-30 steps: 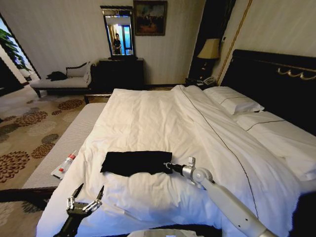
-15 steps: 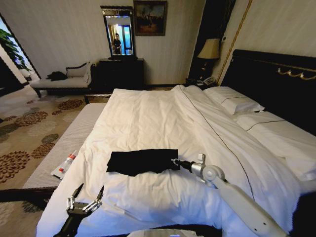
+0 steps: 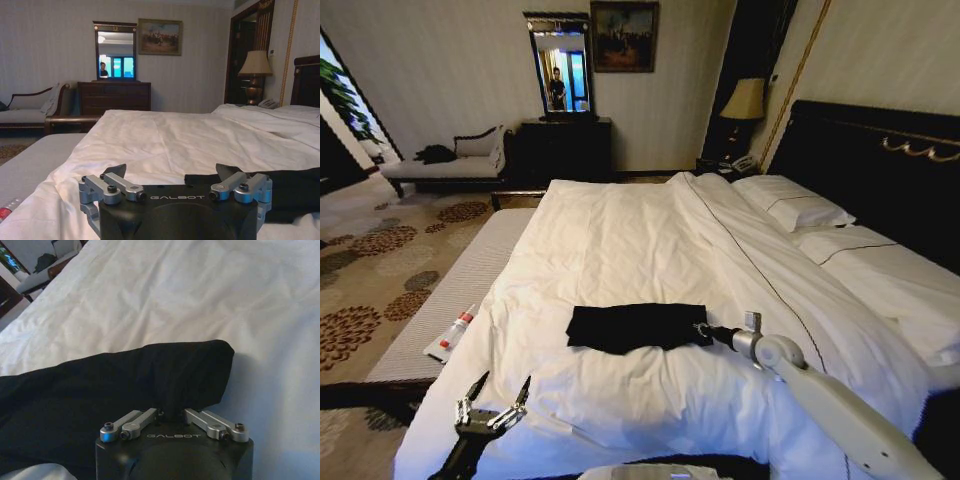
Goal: Fold the clothes on the bed.
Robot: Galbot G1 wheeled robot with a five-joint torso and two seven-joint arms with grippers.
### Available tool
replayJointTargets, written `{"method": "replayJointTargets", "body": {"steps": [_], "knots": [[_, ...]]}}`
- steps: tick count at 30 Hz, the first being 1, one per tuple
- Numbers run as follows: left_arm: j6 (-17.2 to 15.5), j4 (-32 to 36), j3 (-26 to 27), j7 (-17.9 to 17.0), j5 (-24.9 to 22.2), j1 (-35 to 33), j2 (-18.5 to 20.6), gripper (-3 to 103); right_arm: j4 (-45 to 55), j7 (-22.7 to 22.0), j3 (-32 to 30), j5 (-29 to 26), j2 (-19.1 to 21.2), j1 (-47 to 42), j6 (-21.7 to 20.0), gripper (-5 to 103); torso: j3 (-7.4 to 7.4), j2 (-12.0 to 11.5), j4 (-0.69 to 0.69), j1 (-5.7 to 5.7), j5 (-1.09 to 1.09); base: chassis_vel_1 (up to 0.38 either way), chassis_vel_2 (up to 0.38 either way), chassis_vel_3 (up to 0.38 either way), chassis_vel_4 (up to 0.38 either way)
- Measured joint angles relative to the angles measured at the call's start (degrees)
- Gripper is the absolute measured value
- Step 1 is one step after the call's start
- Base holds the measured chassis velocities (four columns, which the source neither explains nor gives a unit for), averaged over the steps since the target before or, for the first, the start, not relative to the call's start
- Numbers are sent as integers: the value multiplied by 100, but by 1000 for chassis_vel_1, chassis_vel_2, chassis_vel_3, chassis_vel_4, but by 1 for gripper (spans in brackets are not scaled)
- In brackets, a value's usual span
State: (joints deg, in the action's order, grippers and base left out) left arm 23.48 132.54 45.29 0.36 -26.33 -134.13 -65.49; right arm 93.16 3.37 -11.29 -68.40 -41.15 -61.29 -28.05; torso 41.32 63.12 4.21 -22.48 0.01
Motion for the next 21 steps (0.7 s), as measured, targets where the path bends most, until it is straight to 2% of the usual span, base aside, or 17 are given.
{"method": "replayJointTargets", "body": {"steps": [8, 13, 18, 21], "knots": [[0, 0, 0, 0, 0, 0, 0, 100, 549, -200, -17, -178, 108, 12, -80, 4, 0, 0, 2, 0, -2, 0, 0, 0, 0], [0, 0, 0, 0, 0, 0, 0, 100, 1301, -582, 17, -643, 72, 155, -285, 4, 0, 0, 0, 0, -4, 0, 0, 0, 0], [0, 0, 0, 0, 0, 0, 0, 100, 1749, -983, 320, -1016, -186, 560, -450, 4, 0, 0, 0, 1, -2, 0, 0, 0, 0], [0, 0, 0, 0, 0, 0, 0, 100, 1794, -1066, 495, -1061, -324, 739, -488, 4, 1, 0, 0, 1, -2, 0, 0, 0, 0]]}}
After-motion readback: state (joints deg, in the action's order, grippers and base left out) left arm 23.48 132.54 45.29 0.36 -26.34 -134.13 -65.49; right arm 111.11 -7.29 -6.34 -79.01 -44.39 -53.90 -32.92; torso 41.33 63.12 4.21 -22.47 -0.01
